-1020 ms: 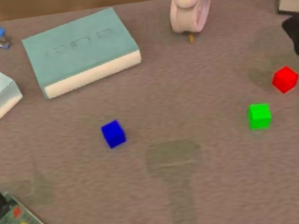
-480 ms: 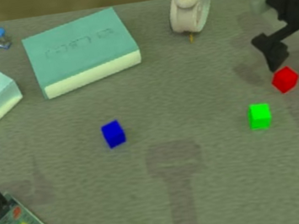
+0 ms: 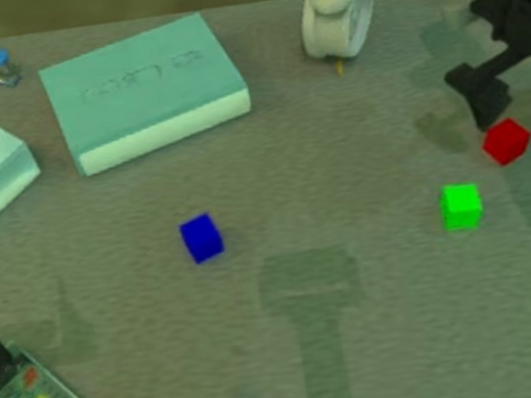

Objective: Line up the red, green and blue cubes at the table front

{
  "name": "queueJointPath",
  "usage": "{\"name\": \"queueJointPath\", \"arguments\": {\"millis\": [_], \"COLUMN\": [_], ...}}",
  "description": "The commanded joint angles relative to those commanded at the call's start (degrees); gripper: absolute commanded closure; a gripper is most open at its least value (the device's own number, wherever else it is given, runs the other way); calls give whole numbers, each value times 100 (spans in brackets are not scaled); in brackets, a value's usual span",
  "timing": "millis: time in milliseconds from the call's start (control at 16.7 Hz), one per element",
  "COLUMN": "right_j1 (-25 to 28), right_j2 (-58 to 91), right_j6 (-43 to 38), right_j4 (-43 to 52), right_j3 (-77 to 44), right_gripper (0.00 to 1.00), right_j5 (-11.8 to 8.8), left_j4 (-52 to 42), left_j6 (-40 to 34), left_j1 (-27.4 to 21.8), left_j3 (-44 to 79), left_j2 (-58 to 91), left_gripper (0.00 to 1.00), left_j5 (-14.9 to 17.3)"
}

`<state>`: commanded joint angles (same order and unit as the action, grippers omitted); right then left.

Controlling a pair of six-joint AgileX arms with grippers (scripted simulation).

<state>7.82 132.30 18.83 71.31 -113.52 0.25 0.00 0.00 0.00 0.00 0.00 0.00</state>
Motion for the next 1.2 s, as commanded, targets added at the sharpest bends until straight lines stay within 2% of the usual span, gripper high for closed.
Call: {"name": "queueJointPath", "arguments": {"millis": [420, 720, 1200], "right_j1": [26, 28, 28], "right_j2": [426, 484, 484], "right_j6": [-17, -19, -19], "right_j4": [-1471, -1611, -1611], "right_j3": [1005, 1119, 1119], "right_gripper": [0, 0, 60], "right_j5": [4, 5, 5], "left_j4": [0, 0, 0], "left_j6": [0, 0, 0], "left_j1": [0, 0, 0], "left_j3": [0, 0, 0], "left_j2": [0, 0, 0], "left_gripper": [0, 0, 0], "left_j5": [0, 0, 0]}}
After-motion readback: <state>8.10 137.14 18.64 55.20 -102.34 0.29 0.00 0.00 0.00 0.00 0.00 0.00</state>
